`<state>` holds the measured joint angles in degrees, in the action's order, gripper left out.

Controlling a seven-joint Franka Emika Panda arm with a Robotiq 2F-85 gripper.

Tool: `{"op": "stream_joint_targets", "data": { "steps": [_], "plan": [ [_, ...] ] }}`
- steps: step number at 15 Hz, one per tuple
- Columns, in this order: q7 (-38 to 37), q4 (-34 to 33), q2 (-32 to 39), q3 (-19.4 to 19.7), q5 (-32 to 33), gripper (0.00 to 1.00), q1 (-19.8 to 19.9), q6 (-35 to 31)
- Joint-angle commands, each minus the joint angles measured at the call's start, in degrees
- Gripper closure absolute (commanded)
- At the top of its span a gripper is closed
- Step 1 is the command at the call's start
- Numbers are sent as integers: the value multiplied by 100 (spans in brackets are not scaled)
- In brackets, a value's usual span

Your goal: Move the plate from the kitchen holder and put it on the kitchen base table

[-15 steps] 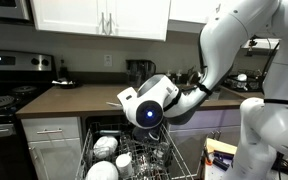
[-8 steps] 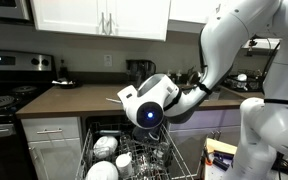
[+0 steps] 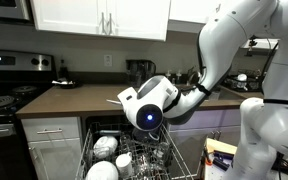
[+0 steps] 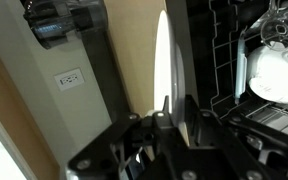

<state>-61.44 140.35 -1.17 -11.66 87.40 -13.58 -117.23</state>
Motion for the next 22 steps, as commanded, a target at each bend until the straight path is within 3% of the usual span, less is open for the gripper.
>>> {"op": "stream_joint_targets", "data": {
  "steps": [1, 22],
  "plan": [
    [-60, -128, 110, 8, 18, 95, 75, 116],
    [-197, -819, 772, 252, 7, 95, 275, 445]
  ]
}}
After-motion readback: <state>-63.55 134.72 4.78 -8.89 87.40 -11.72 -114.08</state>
